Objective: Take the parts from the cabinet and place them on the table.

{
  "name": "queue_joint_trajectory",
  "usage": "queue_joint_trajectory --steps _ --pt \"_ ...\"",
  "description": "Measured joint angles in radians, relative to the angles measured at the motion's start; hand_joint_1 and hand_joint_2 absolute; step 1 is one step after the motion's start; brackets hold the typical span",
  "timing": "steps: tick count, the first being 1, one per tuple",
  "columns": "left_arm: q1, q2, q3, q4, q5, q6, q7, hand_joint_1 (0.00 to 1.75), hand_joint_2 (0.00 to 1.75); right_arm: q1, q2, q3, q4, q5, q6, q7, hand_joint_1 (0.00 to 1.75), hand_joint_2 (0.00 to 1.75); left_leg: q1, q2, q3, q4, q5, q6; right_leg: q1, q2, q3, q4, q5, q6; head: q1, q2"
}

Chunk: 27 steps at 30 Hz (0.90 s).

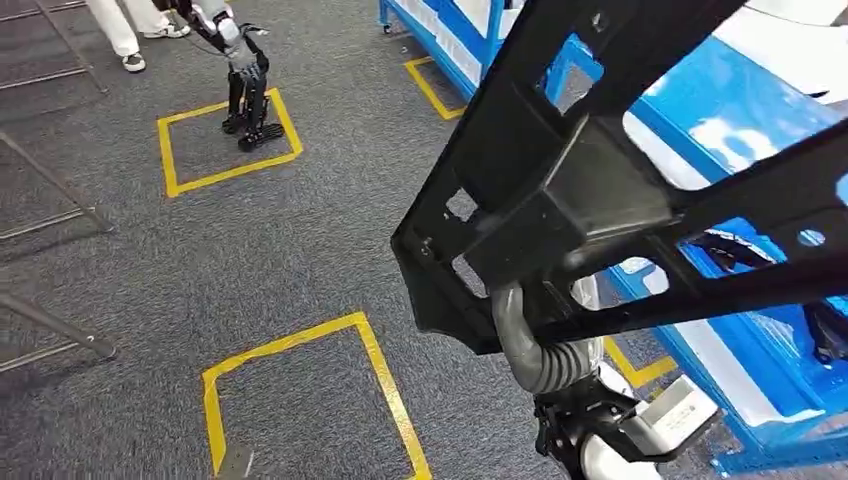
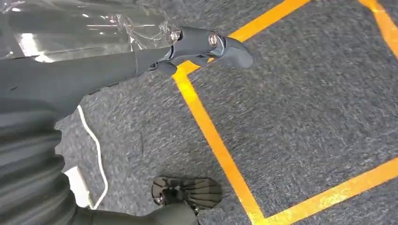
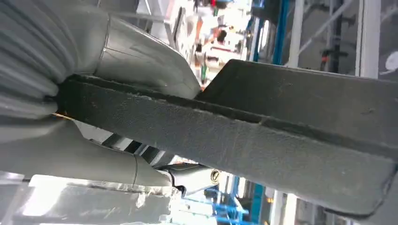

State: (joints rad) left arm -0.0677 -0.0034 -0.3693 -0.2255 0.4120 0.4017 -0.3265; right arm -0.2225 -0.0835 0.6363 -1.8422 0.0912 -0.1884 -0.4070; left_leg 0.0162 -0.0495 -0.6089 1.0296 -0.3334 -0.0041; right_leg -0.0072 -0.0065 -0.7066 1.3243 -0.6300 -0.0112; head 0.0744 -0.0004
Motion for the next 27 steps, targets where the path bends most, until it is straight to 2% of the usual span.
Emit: queue_joint_trajectory --steps 1,2,3,4,5,7,8,9,10,11,12,13,14,15,16,17,18,19,20,21,23,24,25,26,27 --pt "0.0 -0.003 0.005 0.003 0.0 0.0 0.0 0.0 1.75 -0.002 0.001 0.0 0.003 -0.001 0.0 0.0 1.75 1.75 0.0 -0.013 0.001 0.0 0.0 0.0 -0.001 0.003 0.025 -0.058 0.042 -0.002 0.007 0.0" --pt "-0.001 -0.009 0.013 0.004 0.0 0.0 0.0 0.0 1.75 -0.007 0.002 0.0 0.005 -0.001 0.001 0.0 1.75 1.75 0.0 -0.028 0.002 0.001 0.0 -0.001 -0.002 0.011 0.065 -0.149 0.094 -0.007 0.012 0.0" --pt "-0.002 -0.011 0.016 0.004 0.0 0.0 0.0 0.0 1.75 -0.012 0.002 0.0 0.008 -0.001 0.001 0.0 1.75 1.75 0.001 -0.04 0.002 0.002 0.0 -0.003 -0.002 0.034 0.101 -0.235 0.139 -0.011 0.018 0.0" --pt "-0.002 -0.016 0.017 0.005 0.0 0.0 0.0 0.0 1.75 -0.015 0.002 0.0 0.01 -0.001 0.001 0.0 1.75 1.75 0.001 -0.048 -0.004 0.003 0.001 -0.009 -0.005 0.093 0.114 -0.267 0.136 -0.015 0.02 0.0" --pt "-0.004 -0.017 0.019 0.006 0.001 0.002 0.002 0.0 1.75 -0.015 0.002 0.0 0.011 -0.001 0.001 -0.001 1.75 1.75 0.003 -0.066 -0.012 0.006 0.005 -0.018 -0.005 0.092 0.114 -0.281 0.142 -0.014 0.013 0.0" --pt "0.0 -0.02 0.022 0.009 0.002 0.004 0.003 0.0 1.75 -0.015 0.002 0.0 0.015 -0.001 0.001 -0.001 1.75 1.75 0.015 -0.084 -0.019 0.001 0.012 -0.031 0.003 0.072 0.114 -0.282 0.139 -0.017 0.022 0.0" --pt "0.003 -0.021 0.023 0.011 0.004 0.007 0.003 0.0 1.75 -0.016 0.002 0.0 0.015 -0.001 0.001 -0.002 1.75 1.75 0.015 -0.095 -0.02 -0.003 0.016 -0.039 0.004 0.06 0.118 -0.29 0.139 -0.018 0.024 0.0" --pt "0.003 -0.022 0.023 0.013 0.009 0.012 0.003 0.0 1.75 -0.017 0.003 0.0 0.015 -0.001 0.001 -0.003 1.75 1.75 0.006 -0.099 -0.022 -0.003 0.015 -0.044 -0.008 0.043 0.128 -0.313 0.14 -0.021 0.024 0.0" --pt "0.004 -0.026 0.023 0.013 0.01 0.014 0.003 0.0 1.75 -0.018 0.004 0.0 0.016 -0.001 0.0 -0.003 1.75 1.75 0.003 -0.034 -0.029 0.027 -0.011 -0.047 -0.007 0.027 0.134 -0.322 0.144 -0.028 0.016 0.0" --pt "0.002 -0.026 0.024 0.013 0.012 0.018 0.003 0.0 1.75 -0.019 0.004 0.0 0.016 -0.002 -0.001 -0.006 1.75 1.75 0.003 0.006 -0.053 0.084 -0.047 -0.048 -0.006 0.016 0.135 -0.323 0.144 -0.032 0.001 0.0" --pt "0.0 -0.026 0.025 0.013 0.014 0.018 0.003 0.0 1.75 -0.019 0.004 0.0 0.016 -0.003 -0.002 -0.006 1.75 1.75 0.004 0.029 -0.089 0.165 -0.088 -0.051 -0.004 0.002 0.134 -0.321 0.142 -0.035 0.0 0.0" --pt "-0.001 -0.026 0.028 0.013 0.018 0.019 0.003 0.0 1.75 -0.016 0.004 0.0 0.018 -0.004 -0.003 -0.006 1.75 1.75 0.006 0.037 -0.122 0.243 -0.12 -0.053 -0.002 -0.014 0.134 -0.32 0.14 -0.038 -0.005 0.0" --pt "0.0 -0.026 0.031 0.013 0.019 0.019 0.003 0.0 1.75 -0.014 0.004 0.0 0.019 -0.004 -0.004 -0.006 1.75 1.75 0.007 0.04 -0.146 0.299 -0.135 -0.056 -0.001 -0.028 0.134 -0.319 0.14 -0.039 -0.007 0.0" --pt "0.001 -0.026 0.035 0.013 0.02 0.02 0.003 0.0 1.75 -0.013 0.004 0.0 0.022 -0.005 -0.005 -0.006 1.75 1.75 0.007 0.041 -0.145 0.303 -0.125 -0.057 -0.001 -0.04 0.134 -0.318 0.139 -0.039 -0.008 0.0" --pt "0.002 -0.026 0.039 0.013 0.02 0.02 0.003 0.0 1.75 -0.013 0.004 0.0 0.024 -0.005 -0.007 -0.006 1.75 1.75 0.008 0.043 -0.122 0.264 -0.098 -0.058 -0.001 -0.051 0.134 -0.317 0.138 -0.039 -0.011 0.0" --pt "0.003 -0.026 0.041 0.014 0.021 0.021 0.003 0.0 1.75 -0.013 0.004 0.0 0.026 -0.005 -0.008 -0.007 1.75 1.75 0.009 0.049 -0.077 0.183 -0.057 -0.059 -0.001 -0.062 0.134 -0.314 0.136 -0.037 -0.016 0.0" --pt "0.002 -0.026 0.042 0.014 0.021 0.021 0.003 0.0 1.75 -0.013 0.004 0.0 0.026 -0.005 -0.008 -0.007 1.75 1.75 0.009 0.064 -0.029 0.095 -0.019 -0.058 -0.002 -0.071 0.134 -0.31 0.133 -0.033 -0.019 0.0" --pt "0.001 -0.026 0.043 0.014 0.021 0.021 0.002 0.0 1.75 -0.013 0.004 0.0 0.026 -0.005 -0.008 -0.008 1.75 1.75 0.007 0.098 0.005 0.018 -0.009 -0.056 0.0 -0.08 0.135 -0.305 0.128 -0.028 -0.025 0.0" --pt "-0.002 -0.027 0.044 0.014 0.022 0.021 0.002 0.0 1.75 -0.013 0.004 0.0 0.026 -0.005 -0.01 -0.01 1.75 1.75 -0.007 0.123 0.007 0.006 -0.015 -0.049 0.011 -0.087 0.131 -0.297 0.123 -0.021 -0.035 0.0" --pt "-0.002 -0.027 0.047 0.014 0.023 0.021 0.0 0.0 1.75 -0.014 0.003 0.0 0.027 -0.005 -0.01 -0.01 1.75 1.75 -0.005 0.103 0.001 0.009 -0.01 -0.037 0.01 -0.095 0.13 -0.298 0.124 -0.019 -0.035 0.0" --pt "0.001 -0.028 0.05 0.014 0.029 0.022 0.0 0.0 1.75 -0.014 0.002 0.0 0.029 -0.005 -0.01 -0.011 1.75 1.75 -0.005 0.084 -0.006 0.009 -0.009 -0.029 0.011 -0.112 0.132 -0.301 0.126 -0.012 -0.024 0.0" --pt "0.0 -0.028 0.052 0.015 0.029 0.023 -0.001 0.0 1.75 -0.014 0.002 0.0 0.03 -0.005 -0.01 -0.012 1.75 1.75 -0.004 0.074 -0.004 0.003 -0.005 -0.022 0.008 -0.121 0.133 -0.298 0.122 -0.005 -0.027 0.0" --pt "0.002 -0.032 0.055 0.015 0.03 0.023 -0.002 0.0 1.75 -0.015 0.002 0.0 0.031 -0.005 -0.01 -0.011 1.75 1.75 0.001 0.065 -0.002 0.0 -0.001 -0.016 0.0 -0.083 0.131 -0.283 0.103 0.002 -0.026 0.0" --pt "0.001 -0.032 0.059 0.015 0.031 0.026 -0.003 0.0 1.75 -0.015 0.002 0.0 0.031 -0.005 -0.011 -0.012 1.75 1.75 0.002 0.056 -0.003 0.0 0.0 -0.012 -0.001 -0.039 0.11 -0.237 0.071 0.005 -0.024 0.0" --pt "-0.001 -0.032 0.063 0.015 0.031 0.027 -0.003 0.0 1.75 -0.014 0.001 -0.002 0.031 -0.005 -0.011 -0.013 1.75 1.75 0.002 0.048 -0.005 0.0 0.001 -0.007 -0.002 -0.021 0.076 -0.166 0.033 0.005 -0.016 0.0"
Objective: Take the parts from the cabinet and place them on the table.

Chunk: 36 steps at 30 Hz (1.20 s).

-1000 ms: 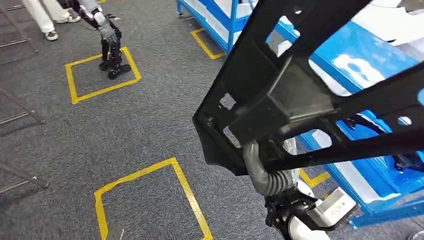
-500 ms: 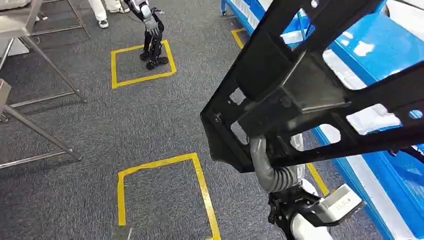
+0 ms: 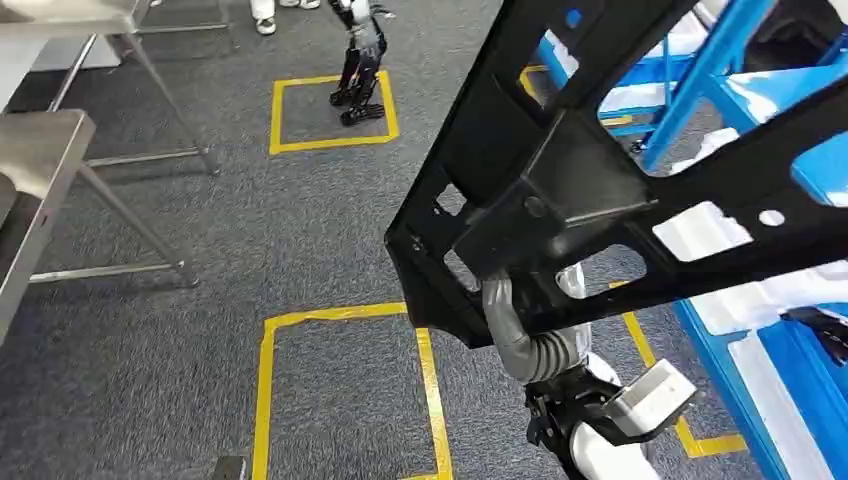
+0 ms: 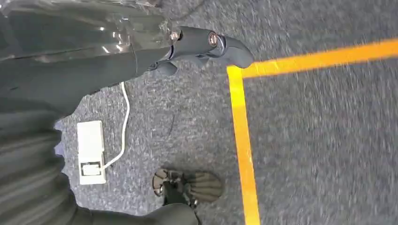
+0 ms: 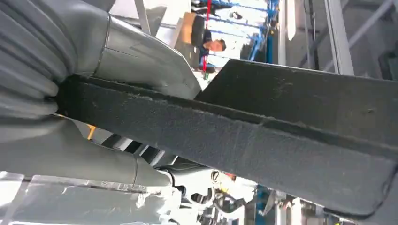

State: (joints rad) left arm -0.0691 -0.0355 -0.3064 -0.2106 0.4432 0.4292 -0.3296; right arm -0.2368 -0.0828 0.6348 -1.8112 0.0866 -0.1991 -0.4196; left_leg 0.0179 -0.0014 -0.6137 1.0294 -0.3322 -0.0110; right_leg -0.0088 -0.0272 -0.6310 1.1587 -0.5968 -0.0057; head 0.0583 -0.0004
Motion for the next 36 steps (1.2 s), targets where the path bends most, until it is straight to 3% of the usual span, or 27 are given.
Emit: queue_joint_trajectory --steps 1,2,3,4,6,7,8,11,12,13,14,15,17,18,19,21,22,23,24,27,28,29,30,32,33,35,36 --pt "-0.001 0.0 0.001 0.0 0.0 0.0 0.0 0.0 1.75 0.001 -0.002 -0.002 0.002 0.0 0.0 0.0 1.75 1.75 -0.001 -0.013 -0.001 0.0 0.0 0.002 0.0 0.011 -0.045 0.092 -0.039 0.001 0.007 0.0" --pt "-0.001 -0.002 0.002 0.0 0.0 -0.002 -0.002 0.0 1.75 0.003 -0.003 -0.004 0.004 0.0 0.0 0.0 1.75 1.75 -0.003 -0.026 -0.001 0.0 0.001 0.003 0.0 0.017 -0.078 0.159 -0.056 0.001 0.01 0.0" --pt "0.0 -0.002 0.002 0.0 0.0 -0.004 -0.002 0.0 1.75 0.004 -0.003 -0.005 0.005 0.0 0.0 0.0 1.75 1.75 -0.004 -0.039 0.0 0.001 0.001 0.003 0.0 0.02 -0.093 0.183 -0.049 0.0 0.014 0.0" --pt "0.001 -0.002 0.002 0.0 0.0 -0.006 -0.003 0.0 1.75 0.004 -0.004 -0.006 0.006 0.0 -0.001 0.0 1.75 1.75 -0.004 -0.052 0.001 0.001 0.001 0.003 0.0 0.021 -0.086 0.159 -0.02 -0.003 0.017 0.0" --pt "0.0 -0.002 0.003 0.0 0.0 -0.007 -0.004 0.0 1.75 0.003 -0.004 -0.009 0.006 0.0 -0.001 0.0 1.75 1.75 -0.004 -0.082 0.004 0.001 0.0 0.002 0.0 0.035 -0.022 0.005 0.078 -0.013 0.022 0.0" --pt "0.0 -0.003 0.003 0.0 0.0 -0.008 -0.005 0.0 1.75 0.002 -0.004 -0.011 0.006 0.0 -0.001 0.0 1.75 1.75 -0.004 -0.097 0.006 0.002 -0.001 0.0 0.0 0.07 0.016 -0.09 0.121 -0.02 0.026 0.0" --pt "-0.002 -0.005 0.003 0.0 0.0 -0.008 -0.005 0.0 1.75 0.002 -0.005 -0.012 0.007 0.0 -0.002 0.0 1.75 1.75 -0.007 -0.104 -0.001 0.003 -0.001 -0.005 -0.004 0.116 0.022 -0.103 0.111 -0.022 0.022 0.0" --pt "0.003 -0.005 0.005 0.001 0.0 -0.01 -0.006 0.0 1.75 0.0 -0.006 -0.013 0.008 0.0 -0.008 -0.002 1.75 1.75 0.008 -0.137 -0.015 0.001 0.007 -0.023 0.003 0.092 0.026 -0.119 0.107 -0.022 0.022 0.0" --pt "0.005 -0.005 0.006 0.003 0.0 -0.009 -0.007 0.0 1.75 -0.001 -0.006 -0.013 0.008 0.001 -0.01 -0.002 1.75 1.75 0.0 -0.149 -0.016 0.0 0.009 -0.032 -0.005 0.077 0.031 -0.132 0.111 -0.027 0.021 0.0" --pt "0.007 -0.006 0.007 0.004 0.002 -0.009 -0.007 0.0 1.75 -0.003 -0.005 -0.013 0.008 0.001 -0.011 -0.003 1.75 1.75 0.0 -0.113 -0.015 0.016 -0.004 -0.034 -0.009 0.059 0.039 -0.141 0.115 -0.031 0.02 0.0" --pt "0.005 -0.007 0.007 0.004 0.002 -0.009 -0.007 0.0 1.75 -0.002 -0.005 -0.014 0.008 0.001 -0.014 -0.004 1.75 1.75 -0.005 -0.061 -0.031 0.054 -0.032 -0.042 -0.009 0.049 0.044 -0.146 0.115 -0.035 0.001 0.0" --pt "0.001 -0.006 0.008 0.004 0.003 -0.009 -0.007 0.0 1.75 -0.003 -0.005 -0.016 0.008 0.001 -0.015 -0.005 1.75 1.75 -0.003 -0.033 -0.061 0.12 -0.07 -0.045 -0.006 0.033 0.045 -0.146 0.114 -0.04 -0.009 0.0" --pt "-0.002 -0.007 0.008 0.004 0.003 -0.009 -0.007 0.0 1.75 0.0 -0.006 -0.018 0.008 0.001 -0.017 -0.004 1.75 1.75 0.001 -0.011 -0.13 0.27 -0.133 -0.051 -0.003 0.004 0.045 -0.144 0.11 -0.044 -0.019 0.0" --pt "0.0 -0.006 0.008 0.004 0.003 -0.009 -0.007 0.0 1.75 0.0 -0.006 -0.019 0.008 0.001 -0.017 -0.003 1.75 1.75 0.003 -0.008 -0.147 0.308 -0.138 -0.052 -0.003 -0.009 0.045 -0.144 0.109 -0.044 -0.025 0.0" --pt "0.002 -0.007 0.008 0.004 0.004 -0.009 -0.007 0.0 1.75 0.0 -0.006 -0.02 0.008 0.001 -0.017 -0.003 1.75 1.75 0.004 -0.007 -0.137 0.295 -0.121 -0.054 -0.003 -0.021 0.046 -0.143 0.107 -0.044 -0.033 0.0" --pt "0.002 -0.006 0.009 0.005 0.005 -0.009 -0.007 0.0 1.75 -0.001 -0.006 -0.021 0.008 0.001 -0.017 -0.003 1.75 1.75 0.004 0.005 -0.061 0.152 -0.043 -0.051 -0.003 -0.043 0.05 -0.14 0.102 -0.041 -0.047 0.0" --pt "0.001 -0.006 0.009 0.005 0.005 -0.009 -0.007 0.0 1.75 -0.001 -0.006 -0.021 0.008 0.001 -0.018 -0.003 1.75 1.75 0.002 0.028 -0.012 0.061 -0.002 -0.047 -0.003 -0.052 0.054 -0.138 0.098 -0.038 -0.056 0.0" --pt "-0.001 -0.006 0.009 0.005 0.005 -0.009 -0.007 0.0 1.75 -0.001 -0.006 -0.021 0.008 0.001 -0.018 -0.004 1.75 1.75 -0.008 0.083 0.011 0.007 -0.006 -0.041 0.002 -0.063 0.056 -0.137 0.094 -0.032 -0.062 0.0" --pt "-0.002 -0.006 0.009 0.005 0.006 -0.009 -0.007 0.0 1.75 -0.001 -0.007 -0.023 0.008 0.001 -0.02 -0.003 1.75 1.75 -0.016 0.078 0.01 -0.004 -0.005 -0.032 0.007 -0.071 0.055 -0.132 0.091 -0.028 -0.068 0.0" --pt "0.001 -0.006 0.011 0.006 0.008 -0.01 -0.002 0.0 1.75 -0.002 -0.008 -0.024 0.008 0.004 -0.026 -0.002 1.75 1.75 -0.015 0.045 0.0 -0.003 -0.002 -0.02 0.009 -0.103 0.06 -0.136 0.09 -0.016 -0.058 0.0" --pt "0.002 -0.007 0.011 0.006 0.008 -0.011 0.0 0.0 1.75 -0.003 -0.008 -0.026 0.006 0.005 -0.028 -0.001 1.75 1.75 -0.006 0.034 0.008 -0.015 0.005 -0.011 0.006 -0.097 0.058 -0.132 0.077 -0.008 -0.058 0.0" --pt "0.003 -0.007 0.011 0.006 0.008 -0.012 0.0 0.0 1.75 -0.004 -0.008 -0.029 0.006 0.005 -0.029 0.001 1.75 1.75 -0.006 0.025 0.008 -0.018 0.008 -0.006 -0.001 -0.041 0.053 -0.109 0.059 -0.004 -0.056 0.0" --pt "0.001 -0.006 0.012 0.006 0.009 -0.014 0.002 0.0 1.75 -0.006 -0.009 -0.031 0.004 0.007 -0.03 0.001 1.75 1.75 -0.004 0.016 0.007 -0.018 0.01 -0.001 -0.002 -0.003 0.026 -0.047 0.022 -0.004 -0.052 0.0" --pt "-0.002 -0.006 0.017 0.006 0.01 -0.018 0.007 0.0 1.75 -0.002 -0.013 -0.037 0.004 0.01 -0.034 0.003 1.75 1.75 -0.005 -0.011 0.005 -0.018 0.011 0.002 -0.004 0.02 -0.053 0.119 -0.049 -0.001 -0.037 0.0" --pt "-0.001 -0.006 0.018 0.006 0.01 -0.018 0.01 0.0 1.75 0.0 -0.015 -0.04 0.004 0.011 -0.036 0.005 1.75 1.75 -0.005 -0.025 0.005 -0.017 0.011 0.002 -0.005 0.022 -0.08 0.17 -0.056 0.001 -0.035 0.0" --pt "0.0 -0.006 0.02 0.007 0.01 -0.021 0.014 0.0 1.75 0.0 -0.019 -0.045 0.004 0.013 -0.045 0.008 1.75 1.75 -0.004 -0.053 0.006 -0.013 0.009 0.001 -0.007 0.023 -0.071 0.134 -0.006 0.003 -0.029 0.0" --pt "-0.001 -0.006 0.022 0.007 0.012 -0.022 0.016 0.0 1.75 0.0 -0.02 -0.049 0.003 0.016 -0.052 0.011 1.75 1.75 -0.001 -0.069 0.007 -0.009 0.007 -0.002 -0.009 0.027 -0.037 0.053 0.046 0.003 -0.026 0.0"
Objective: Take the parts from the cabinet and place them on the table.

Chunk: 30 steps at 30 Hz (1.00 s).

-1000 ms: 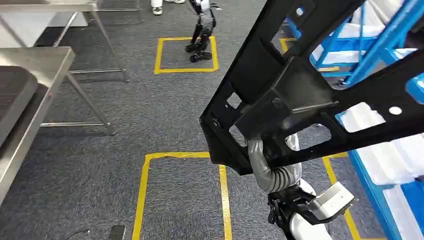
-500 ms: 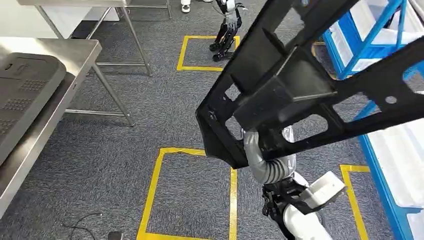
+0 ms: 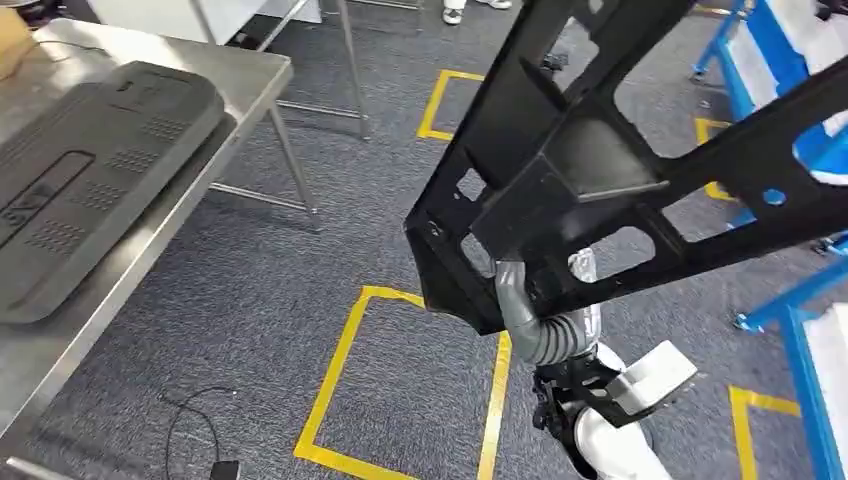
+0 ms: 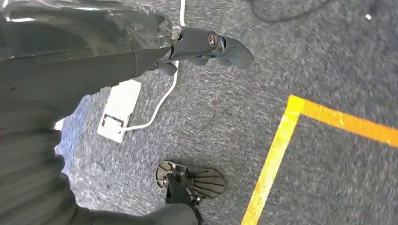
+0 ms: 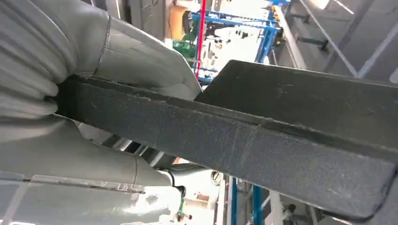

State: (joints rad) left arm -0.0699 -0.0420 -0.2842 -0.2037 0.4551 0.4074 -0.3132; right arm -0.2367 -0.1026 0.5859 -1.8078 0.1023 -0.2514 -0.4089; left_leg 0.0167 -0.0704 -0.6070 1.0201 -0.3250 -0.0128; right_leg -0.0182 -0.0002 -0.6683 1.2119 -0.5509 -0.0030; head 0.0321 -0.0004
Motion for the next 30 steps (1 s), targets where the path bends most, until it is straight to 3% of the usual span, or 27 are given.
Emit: queue_joint_trajectory --steps 1,2,3,6,7,8,9,11,12,13,14,16,17,18,21,22,23,24,25,27,28,29,30 --pt "0.0 0.0 0.002 0.0 0.0 -0.002 0.002 0.0 1.75 0.0 -0.001 -0.004 -0.002 0.002 -0.003 0.004 1.75 1.75 0.002 -0.015 0.0 0.006 -0.004 -0.006 -0.006 0.021 0.038 -0.09 0.051 0.003 0.003 0.0" --pt "0.0 0.0 0.003 0.0 0.002 -0.003 0.003 0.0 1.75 0.0 -0.004 -0.009 -0.004 0.003 -0.004 0.005 1.75 1.75 0.004 -0.025 -0.005 0.011 -0.009 -0.013 -0.014 0.069 0.058 -0.138 0.055 0.004 0.008 0.0" --pt "-0.002 0.0 0.004 0.0 0.002 -0.003 0.005 0.0 1.75 0.001 -0.006 -0.013 -0.006 0.003 -0.006 0.007 1.75 1.75 0.001 -0.038 -0.014 0.026 -0.01 -0.019 -0.014 0.092 0.064 -0.157 0.051 0.005 0.009 0.0" --pt "0.005 0.0 0.005 0.002 0.004 -0.003 0.006 0.0 1.75 0.004 -0.01 -0.022 -0.01 0.003 -0.01 0.011 1.75 1.75 0.01 -0.066 -0.025 0.018 -0.001 -0.037 -0.005 0.064 0.06 -0.152 0.046 -0.009 0.0 0.0" --pt "0.006 0.001 0.005 0.004 0.005 -0.003 0.006 0.0 1.75 0.004 -0.011 -0.023 -0.012 0.003 -0.01 0.011 1.75 1.75 0.01 -0.076 -0.025 0.022 -0.004 -0.045 -0.015 0.047 0.064 -0.164 0.052 -0.02 0.0 0.0" --pt "0.008 0.0 0.005 0.005 0.005 -0.003 0.008 0.0 1.75 0.003 -0.011 -0.025 -0.013 0.003 -0.01 0.011 1.75 1.75 0.003 -0.018 -0.031 0.045 -0.02 -0.049 -0.012 0.036 0.068 -0.168 0.053 -0.024 -0.004 0.0" --pt "0.006 0.0 0.005 0.005 0.005 -0.003 0.008 0.0 1.75 0.004 -0.012 -0.026 -0.016 0.003 -0.01 0.011 1.75 1.75 0.001 0.025 -0.053 0.094 -0.051 -0.053 -0.01 0.024 0.07 -0.169 0.053 -0.028 -0.027 0.0" --pt "0.0 0.0 0.005 0.005 0.005 -0.004 0.008 0.0 1.75 0.007 -0.014 -0.033 -0.017 0.003 -0.01 0.011 1.75 1.75 0.004 0.056 -0.118 0.24 -0.12 -0.057 -0.002 -0.006 0.07 -0.169 0.051 -0.037 -0.039 0.0" --pt "-0.001 0.0 0.005 0.005 0.005 -0.005 0.008 0.0 1.75 0.01 -0.015 -0.035 -0.017 0.003 -0.01 0.011 1.75 1.75 0.004 0.061 -0.142 0.295 -0.14 -0.056 0.001 -0.02 0.071 -0.168 0.049 -0.039 -0.042 0.0" --pt "0.001 0.0 0.005 0.005 0.005 -0.005 0.008 0.0 1.75 0.012 -0.016 -0.037 -0.017 0.003 -0.01 0.011 1.75 1.75 0.003 0.062 -0.147 0.313 -0.137 -0.055 0.004 -0.034 0.071 -0.168 0.048 -0.041 -0.046 0.0" --pt "0.002 0.0 0.005 0.005 0.005 -0.006 0.008 0.0 1.75 0.012 -0.016 -0.037 -0.017 0.003 -0.01 0.011 1.75 1.75 0.002 0.062 -0.128 0.283 -0.114 -0.05 0.008 -0.046 0.072 -0.168 0.047 -0.042 -0.052 0.0" --pt "0.002 0.0 0.005 0.006 0.005 -0.006 0.008 0.0 1.75 0.011 -0.017 -0.038 -0.018 0.003 -0.01 0.011 1.75 1.75 -0.009 0.077 -0.045 0.133 -0.04 -0.029 0.015 -0.068 0.079 -0.169 0.045 -0.044 -0.063 0.0" --pt "0.001 0.001 0.005 0.006 0.005 -0.006 0.008 0.0 1.75 0.01 -0.017 -0.039 -0.019 0.003 -0.01 0.011 1.75 1.75 -0.021 0.115 0.0 0.049 -0.014 -0.012 0.016 -0.08 0.082 -0.17 0.042 -0.045 -0.067 0.0" --pt "-0.001 0.003 0.005 0.006 0.005 -0.006 0.008 0.0 1.75 0.01 -0.017 -0.04 -0.019 0.003 -0.01 0.011 1.75 1.75 -0.034 0.162 0.009 0.026 -0.027 0.001 0.022 -0.092 0.082 -0.169 0.04 -0.042 -0.064 0.0" --pt "0.001 0.003 0.006 0.006 0.006 -0.006 0.01 0.0 1.75 0.008 -0.018 -0.046 -0.02 0.003 -0.01 0.011 1.75 1.75 -0.039 0.129 0.0 0.014 -0.02 0.006 0.019 -0.127 0.087 -0.173 0.041 -0.035 -0.067 0.0" --pt "0.003 0.003 0.007 0.006 0.006 -0.006 0.013 0.0 1.75 0.005 -0.018 -0.046 -0.021 0.004 -0.01 0.012 1.75 1.75 -0.035 0.117 0.005 -0.003 -0.012 0.014 0.021 -0.138 0.094 -0.177 0.04 -0.029 -0.07 0.0" --pt "0.006 0.003 0.007 0.007 0.007 -0.006 0.016 0.0 1.75 0.001 -0.019 -0.048 -0.021 0.004 -0.01 0.013 1.75 1.75 -0.024 0.105 0.019 -0.02 0.0 0.013 0.02 -0.093 0.093 -0.167 0.03 -0.023 -0.067 0.0" --pt "0.004 0.003 0.007 0.007 0.008 -0.006 0.018 0.0 1.75 -0.002 -0.02 -0.05 -0.021 0.005 -0.01 0.013 1.75 1.75 -0.022 0.094 0.02 -0.027 0.004 0.019 0.013 -0.04 0.079 -0.136 0.004 -0.021 -0.064 0.0" --pt "0.0 0.003 0.009 0.007 0.008 -0.007 0.018 0.0 1.75 -0.005 -0.021 -0.051 -0.021 0.006 -0.01 0.013 1.75 1.75 -0.02 0.085 0.017 -0.027 0.008 0.023 0.012 -0.017 0.046 -0.067 -0.036 -0.019 -0.057 0.0" --pt "-0.004 0.003 0.009 0.007 0.008 -0.01 0.019 0.0 1.75 -0.001 -0.024 -0.052 -0.021 0.006 -0.01 0.014 1.75 1.75 -0.02 0.056 0.015 -0.026 0.008 0.023 0.007 -0.004 -0.028 0.088 -0.098 -0.012 -0.041 0.0" --pt "-0.003 0.003 0.009 0.007 0.008 -0.01 0.02 0.0 1.75 -0.001 -0.026 -0.053 -0.021 0.006 -0.01 0.014 1.75 1.75 -0.019 0.043 0.015 -0.024 0.009 0.022 0.004 -0.004 -0.048 0.126 -0.099 -0.008 -0.037 0.0" --pt "-0.001 0.003 0.009 0.007 0.008 -0.01 0.021 0.0 1.75 -0.001 -0.027 -0.053 -0.021 0.006 -0.01 0.014 1.75 1.75 -0.016 0.03 0.015 -0.022 0.008 0.021 0.002 -0.004 -0.044 0.114 -0.077 -0.003 -0.033 0.0" --pt "0.0 0.003 0.009 0.007 0.008 -0.01 0.022 0.0 1.75 -0.002 -0.027 -0.054 -0.021 0.006 -0.01 0.014 1.75 1.75 -0.012 0.017 0.015 -0.017 0.006 0.017 -0.002 -0.003 -0.023 0.063 -0.038 0.001 -0.031 0.0"
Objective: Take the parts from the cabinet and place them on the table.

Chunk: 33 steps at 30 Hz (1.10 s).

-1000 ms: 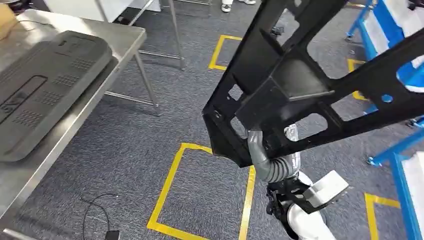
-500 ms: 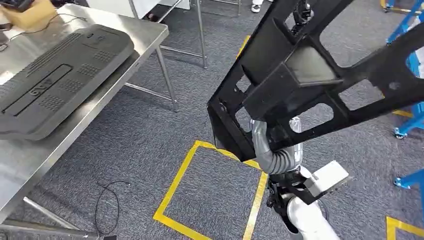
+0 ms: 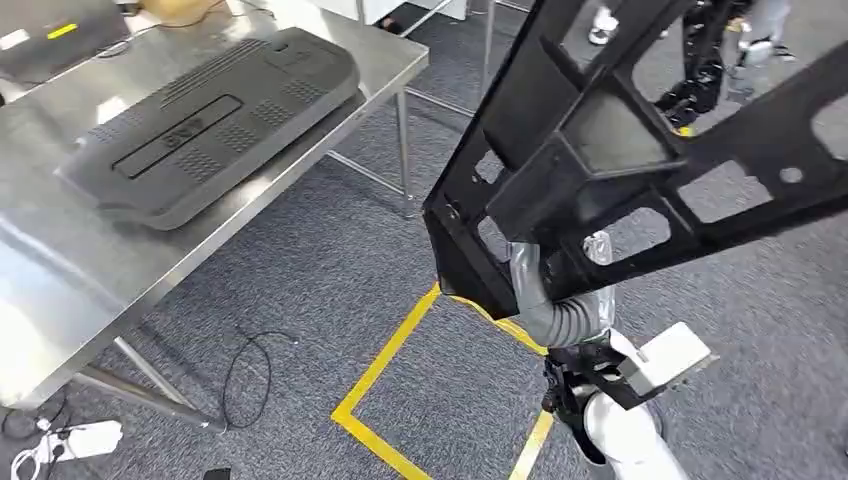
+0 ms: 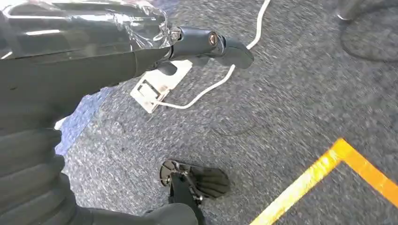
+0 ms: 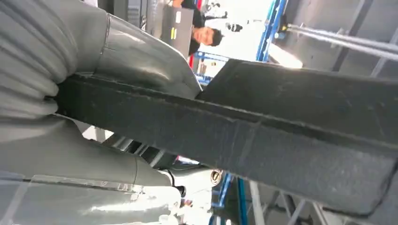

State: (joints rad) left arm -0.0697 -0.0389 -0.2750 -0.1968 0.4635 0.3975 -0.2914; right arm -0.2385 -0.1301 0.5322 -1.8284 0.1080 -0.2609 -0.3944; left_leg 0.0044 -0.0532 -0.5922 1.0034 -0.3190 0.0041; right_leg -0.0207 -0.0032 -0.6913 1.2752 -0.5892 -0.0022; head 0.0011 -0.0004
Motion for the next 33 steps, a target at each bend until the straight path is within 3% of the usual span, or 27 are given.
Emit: queue_joint_trajectory --steps 1,2,3,4,7,8,9,10,12,13,14,16,17,18,19,22,23,24,25,26,28,29,30,32,33 --pt "0.0 0.0 0.0 0.0 0.0 0.0 0.0 0.0 1.75 0.0 0.0 -0.001 0.0 0.0 0.0 0.0 1.75 1.75 0.005 -0.014 -0.001 0.009 -0.005 -0.008 -0.007 0.007 0.039 -0.085 0.051 0.007 0.001 0.0" --pt "-0.001 0.0 0.0 0.0 0.0 0.0 0.0 0.0 1.75 -0.001 -0.001 -0.002 0.0 0.0 0.0 0.0 1.75 1.75 0.01 -0.027 -0.004 0.023 -0.012 -0.018 -0.017 0.032 0.08 -0.175 0.096 0.016 0.004 0.0" --pt "-0.002 0.0 0.002 0.0 0.001 0.0 0.002 0.0 1.75 -0.002 -0.003 -0.002 0.001 0.0 0.0 0.0 1.75 1.75 0.01 -0.036 -0.017 0.033 -0.019 -0.028 -0.021 0.083 0.091 -0.193 0.068 0.02 0.011 0.0" --pt "-0.005 0.0 0.002 0.0 0.001 0.0 0.003 0.0 1.75 -0.004 -0.003 -0.003 0.0 0.0 0.0 0.0 1.75 1.75 0.009 -0.048 -0.031 0.057 -0.022 -0.034 -0.022 0.083 0.091 -0.21 0.069 0.012 0.016 0.0" --pt "0.003 0.0 0.002 0.001 0.004 -0.005 0.003 0.0 1.75 -0.006 -0.005 -0.008 0.0 -0.003 0.001 0.004 1.75 1.75 0.018 -0.075 -0.039 0.047 -0.013 -0.052 -0.012 0.053 0.086 -0.202 0.071 -0.008 0.001 0.0" --pt "0.005 0.0 0.002 0.001 0.004 -0.005 0.003 0.0 1.75 -0.012 -0.005 -0.009 0.0 -0.003 0.003 0.004 1.75 1.75 0.018 -0.069 -0.041 0.056 -0.019 -0.056 -0.016 0.038 0.088 -0.207 0.074 -0.015 0.003 0.0" --pt "0.005 0.0 0.002 0.001 0.005 -0.007 0.003 0.0 1.75 -0.017 -0.004 -0.01 0.0 -0.005 0.003 0.006 1.75 1.75 0.009 -0.007 -0.05 0.086 -0.037 -0.061 -0.015 0.029 0.09 -0.207 0.073 -0.02 -0.006 0.0" --pt "0.003 0.0 0.002 0.001 0.005 -0.008 0.003 0.0 1.75 -0.019 -0.004 -0.011 0.0 -0.005 0.003 0.006 1.75 1.75 0.009 0.024 -0.075 0.141 -0.069 -0.064 -0.012 0.016 0.09 -0.207 0.072 -0.026 -0.024 0.0" --pt "-0.001 0.0 0.002 0.001 0.003 -0.011 0.003 0.0 1.75 -0.019 -0.004 -0.011 0.001 -0.006 0.003 0.006 1.75 1.75 0.012 0.043 -0.144 0.289 -0.135 -0.067 -0.007 -0.012 0.091 -0.207 0.07 -0.03 -0.036 0.0" --pt "0.0 0.0 0.002 0.001 0.003 -0.013 0.004 0.0 1.75 -0.019 -0.004 -0.012 0.002 -0.006 0.003 0.006 1.75 1.75 0.012 0.044 -0.166 0.333 -0.143 -0.067 -0.005 -0.027 0.091 -0.207 0.068 -0.032 -0.044 0.0" --pt "0.001 0.0 0.002 0.001 0.001 -0.014 0.005 0.0 1.75 -0.019 -0.005 -0.013 0.005 -0.006 0.003 0.006 1.75 1.75 0.012 0.044 -0.164 0.332 -0.131 -0.065 -0.004 -0.039 0.092 -0.207 0.067 -0.034 -0.051 0.0" --pt "0.002 0.0 0.003 0.002 0.0 -0.017 0.01 0.0 1.75 -0.02 -0.005 -0.017 0.008 -0.006 0.003 0.007 1.75 1.75 0.008 0.049 -0.099 0.207 -0.055 -0.05 0.001 -0.063 0.096 -0.207 0.063 -0.036 -0.063 0.0" --pt "0.001 0.0 0.003 0.002 0.0 -0.017 0.01 0.0 1.75 -0.02 -0.004 -0.018 0.008 -0.006 0.003 0.007 1.75 1.75 0.0 0.069 -0.056 0.125 -0.017 -0.037 0.004 -0.073 0.1 -0.208 0.062 -0.035 -0.066 0.0" --pt "-0.001 0.001 0.003 0.002 0.0 -0.017 0.012 0.0 1.75 -0.02 -0.004 -0.018 0.008 -0.006 0.003 0.006 1.75 1.75 -0.016 0.115 -0.033 0.067 -0.017 -0.021 0.005 -0.085 0.104 -0.213 0.061 -0.035 -0.069 0.0" --pt "-0.001 0.003 0.003 0.002 0.0 -0.018 0.015 0.0 1.75 -0.019 -0.005 -0.018 0.009 -0.006 0.003 0.006 1.75 1.75 -0.024 0.149 -0.026 0.055 -0.02 -0.012 0.01 -0.098 0.107 -0.215 0.06 -0.032 -0.065 0.0" --pt "0.001 0.003 0.003 0.002 0.0 -0.019 0.019 0.0 1.75 -0.017 -0.003 -0.018 0.013 -0.011 0.003 0.005 1.75 1.75 -0.031 0.116 -0.029 0.035 -0.015 -0.003 0.007 -0.139 0.118 -0.233 0.065 -0.021 -0.072 0.0" --pt "0.004 0.004 0.003 0.002 -0.002 -0.02 0.019 0.0 1.75 -0.017 -0.003 -0.019 0.013 -0.011 0.003 0.005 1.75 1.75 -0.027 0.104 -0.017 0.011 -0.007 0.001 0.009 -0.149 0.129 -0.241 0.063 -0.016 -0.074 0.0" --pt "0.009 0.002 0.003 0.002 -0.005 -0.021 0.018 0.0 1.75 -0.019 -0.002 -0.019 0.015 -0.011 0.003 0.005 1.75 1.75 -0.015 0.089 -0.002 -0.009 0.005 -0.004 0.008 -0.102 0.128 -0.224 0.048 -0.013 -0.065 0.0" --pt "0.007 0.002 0.003 0.002 -0.008 -0.022 0.018 0.0 1.75 -0.019 -0.002 -0.021 0.015 -0.011 0.003 0.003 1.75 1.75 -0.014 0.077 0.001 -0.017 0.009 0.001 0.004 -0.05 0.108 -0.177 0.019 -0.015 -0.064 0.0" --pt "0.002 0.002 0.003 0.002 -0.012 -0.024 0.018 0.0 1.75 -0.017 -0.002 -0.025 0.016 -0.011 0.003 0.002 1.75 1.75 -0.012 0.067 -0.001 -0.017 0.011 0.004 0.004 -0.022 0.071 -0.101 -0.017 -0.015 -0.059 0.0" --pt "-0.004 0.0 0.003 0.002 -0.016 -0.03 0.018 0.0 1.75 0.001 -0.006 -0.035 0.016 -0.011 0.001 0.003 1.75 1.75 -0.012 0.043 -0.002 -0.014 0.01 0.004 0.004 -0.002 -0.001 0.04 -0.064 -0.01 -0.045 0.0" --pt "-0.003 0.0 0.003 0.002 -0.018 -0.032 0.018 0.0 1.75 0.007 -0.008 -0.039 0.017 -0.012 0.0 0.003 1.75 1.75 -0.012 0.033 -0.002 -0.01 0.008 0.003 0.004 0.0 -0.017 0.058 -0.055 -0.007 -0.041 0.0" --pt "0.0 0.0 0.002 0.002 -0.018 -0.033 0.018 0.0 1.75 0.009 -0.01 -0.041 0.017 -0.016 0.0 0.003 1.75 1.75 -0.01 0.025 -0.002 -0.005 0.005 0.001 0.003 0.0 -0.011 0.029 -0.022 -0.003 -0.036 0.0" --pt "0.003 0.0 0.002 0.002 -0.018 -0.039 0.018 0.0 1.75 0.009 -0.011 -0.048 0.017 -0.03 0.0 0.001 1.75 1.75 -0.004 0.016 -0.002 0.015 -0.008 -0.01 -0.004 0.0 0.049 -0.126 0.076 0.005 -0.026 0.0" --pt "0.003 0.0 0.003 0.002 -0.018 -0.041 0.018 0.0 1.75 0.009 -0.011 -0.052 0.018 -0.037 0.002 -0.002 1.75 1.75 -0.003 0.014 -0.006 0.029 -0.018 -0.018 -0.009 0.003 0.074 -0.194 0.095 0.01 -0.022 0.0"
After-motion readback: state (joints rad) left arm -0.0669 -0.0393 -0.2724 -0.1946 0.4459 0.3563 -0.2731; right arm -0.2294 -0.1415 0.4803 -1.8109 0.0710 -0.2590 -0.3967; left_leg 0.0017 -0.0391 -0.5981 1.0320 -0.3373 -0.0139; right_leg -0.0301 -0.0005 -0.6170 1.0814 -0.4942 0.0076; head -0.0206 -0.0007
